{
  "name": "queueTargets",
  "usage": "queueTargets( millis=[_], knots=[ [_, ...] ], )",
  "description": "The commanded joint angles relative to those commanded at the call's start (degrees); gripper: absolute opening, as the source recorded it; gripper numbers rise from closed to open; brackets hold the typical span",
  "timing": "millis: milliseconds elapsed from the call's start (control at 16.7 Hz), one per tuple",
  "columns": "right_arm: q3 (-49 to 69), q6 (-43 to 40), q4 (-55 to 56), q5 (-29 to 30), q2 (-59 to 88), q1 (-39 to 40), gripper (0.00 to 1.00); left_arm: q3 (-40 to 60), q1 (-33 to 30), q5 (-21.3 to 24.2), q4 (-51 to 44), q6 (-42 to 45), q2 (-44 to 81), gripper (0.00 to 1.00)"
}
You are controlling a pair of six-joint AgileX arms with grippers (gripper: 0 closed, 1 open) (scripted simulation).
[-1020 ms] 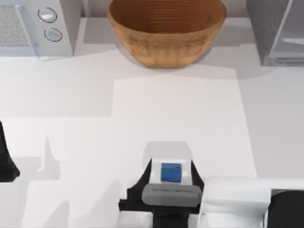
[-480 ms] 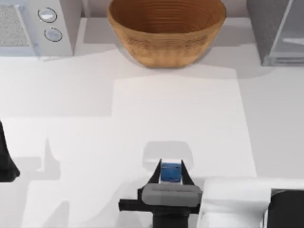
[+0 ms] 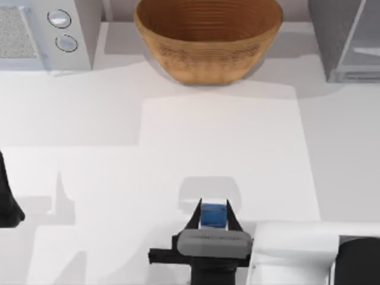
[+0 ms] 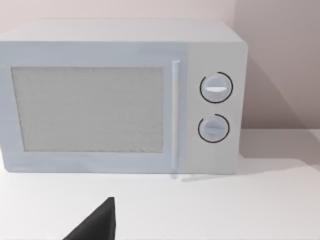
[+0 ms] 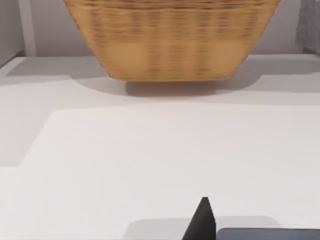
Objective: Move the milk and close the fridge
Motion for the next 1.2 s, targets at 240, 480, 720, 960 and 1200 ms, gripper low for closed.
queueTargets(
  millis=[240,480,720,960,1200],
  knots=[
    [-0.90,-0.19,-2.84,0.12,-3.11,-0.18,0.00,0.00,0.00,0.00,0.00,0.00,0.00,1.00],
    [-1.75,0.33,-6.41,-0.03,-7.73,0.01,0.00,0.00,0.00,0.00,0.00,0.00,0.00,1.00],
    [-1.57,0.47,-6.38,-0.05,-7.74,-0.01,0.00,0.00,0.00,0.00,0.00,0.00,0.00,1.00],
    [-2.77,0.33,-7.65,-2.50,-10.19,-3.46,0.00,0.00,0.00,0.00,0.00,0.00,0.00,1.00],
    [-5.93,-0.13,-11.33,-12.65,-17.89,-15.17,0.00,0.00,0.00,0.00,0.00,0.00,0.00,1.00]
  ],
)
